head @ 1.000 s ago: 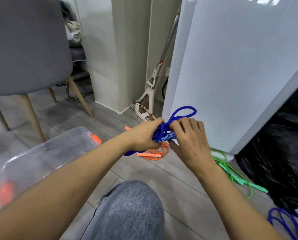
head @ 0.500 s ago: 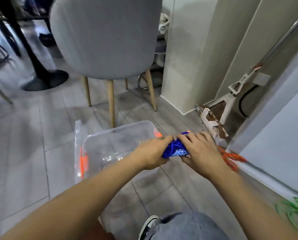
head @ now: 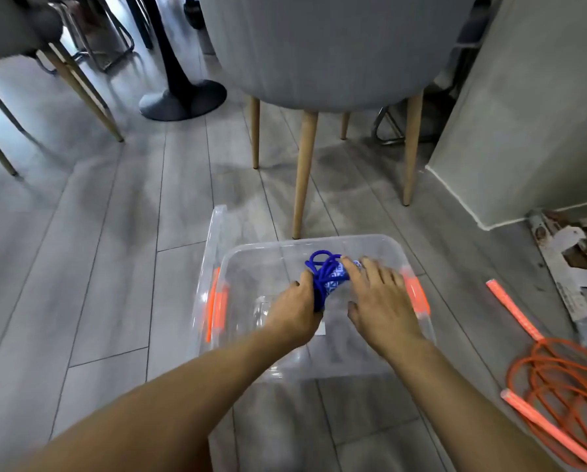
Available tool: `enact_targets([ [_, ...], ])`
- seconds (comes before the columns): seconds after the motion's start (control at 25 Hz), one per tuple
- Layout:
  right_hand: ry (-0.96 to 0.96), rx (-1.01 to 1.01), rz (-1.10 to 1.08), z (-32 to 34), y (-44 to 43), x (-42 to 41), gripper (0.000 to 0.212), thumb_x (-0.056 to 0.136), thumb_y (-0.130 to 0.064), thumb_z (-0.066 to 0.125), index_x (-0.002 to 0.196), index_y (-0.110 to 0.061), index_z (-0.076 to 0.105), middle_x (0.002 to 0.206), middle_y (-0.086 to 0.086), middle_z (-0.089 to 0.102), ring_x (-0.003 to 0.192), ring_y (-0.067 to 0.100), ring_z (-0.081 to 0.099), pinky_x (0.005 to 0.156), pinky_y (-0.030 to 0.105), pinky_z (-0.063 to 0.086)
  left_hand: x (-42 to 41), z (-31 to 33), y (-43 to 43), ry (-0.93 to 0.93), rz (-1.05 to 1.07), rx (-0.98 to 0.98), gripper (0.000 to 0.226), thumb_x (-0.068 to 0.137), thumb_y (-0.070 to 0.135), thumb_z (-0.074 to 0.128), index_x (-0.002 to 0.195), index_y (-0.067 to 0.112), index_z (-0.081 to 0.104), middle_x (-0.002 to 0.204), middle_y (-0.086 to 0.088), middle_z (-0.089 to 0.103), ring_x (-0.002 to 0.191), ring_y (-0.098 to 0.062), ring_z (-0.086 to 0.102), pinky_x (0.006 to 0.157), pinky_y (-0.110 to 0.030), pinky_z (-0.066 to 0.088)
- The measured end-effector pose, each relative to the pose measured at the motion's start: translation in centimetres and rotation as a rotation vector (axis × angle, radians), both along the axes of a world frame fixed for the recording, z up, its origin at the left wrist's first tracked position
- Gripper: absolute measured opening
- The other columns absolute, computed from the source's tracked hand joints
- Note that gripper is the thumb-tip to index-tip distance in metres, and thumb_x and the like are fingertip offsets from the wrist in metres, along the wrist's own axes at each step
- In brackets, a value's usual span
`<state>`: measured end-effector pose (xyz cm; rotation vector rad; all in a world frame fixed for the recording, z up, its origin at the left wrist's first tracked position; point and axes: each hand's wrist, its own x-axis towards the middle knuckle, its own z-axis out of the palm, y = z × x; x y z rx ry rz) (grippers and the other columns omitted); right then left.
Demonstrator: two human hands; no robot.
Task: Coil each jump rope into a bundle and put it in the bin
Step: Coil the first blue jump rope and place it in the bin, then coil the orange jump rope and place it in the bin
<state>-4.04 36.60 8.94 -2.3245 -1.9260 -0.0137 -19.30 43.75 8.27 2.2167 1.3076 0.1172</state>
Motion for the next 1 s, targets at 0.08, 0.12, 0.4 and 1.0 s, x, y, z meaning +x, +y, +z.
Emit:
enact_targets([
  [0.08, 0.052, -0.055, -0.052, -2.6, 0.0, 0.2, 0.080, 0.072, -0.029, 0.080, 0.146, -0.020, 0.051, 0.129, 0.012, 0.061, 0.111, 0.033, 0.062, 0.094, 0.046, 0.049, 0.0, -3.4, 2.1, 0.051, 0.128, -0.021, 0.040, 0.092, 0.019, 0.056, 0.126, 0.012, 0.036, 0.108, -0.017, 0.059, 0.095, -0.039, 0.060, 0.078, -0.046, 0.051],
  [0.12, 0.083, -0.074, -0.065, -3.7, -0.2, 0.2, 0.074, 0.080, -0.034, 0.074, 0.147, -0.022, 0.048, 0.130, 0.010, 0.059, 0.113, 0.032, 0.061, 0.096, 0.046, 0.048, -0.2, -5.1, 2.8, 0.113, 0.162, -0.030, 0.042, 0.091, 0.018, 0.055, 0.128, 0.012, 0.035, 0.110, -0.017, 0.058, 0.098, -0.039, 0.060, 0.082, -0.048, 0.052],
  [0.4, 0.235, -0.186, -0.148, -6.5, -1.7, 0.9, 0.053, 0.101, -0.047, 0.043, 0.150, -0.031, 0.032, 0.138, 0.004, 0.048, 0.125, 0.027, 0.050, 0.103, 0.040, 0.037, -1.2, -13.8, 3.5, 0.382, 0.643, -0.250, 0.064, 0.095, 0.023, 0.054, 0.149, 0.011, 0.022, 0.140, -0.018, 0.044, 0.127, -0.036, 0.047, 0.103, -0.045, 0.041],
  [1.0, 0.335, -0.076, -0.186, -6.8, -2.8, 0.5, 0.036, 0.101, -0.035, 0.047, 0.132, -0.019, 0.057, 0.120, 0.006, 0.060, 0.105, 0.029, 0.058, 0.092, 0.041, 0.043, -0.5, -14.1, 3.0, 0.757, -0.017, -0.367, 0.058, 0.093, 0.032, 0.051, 0.148, 0.024, 0.037, 0.161, -0.007, 0.004, 0.144, -0.046, 0.005, 0.104, -0.065, 0.035],
])
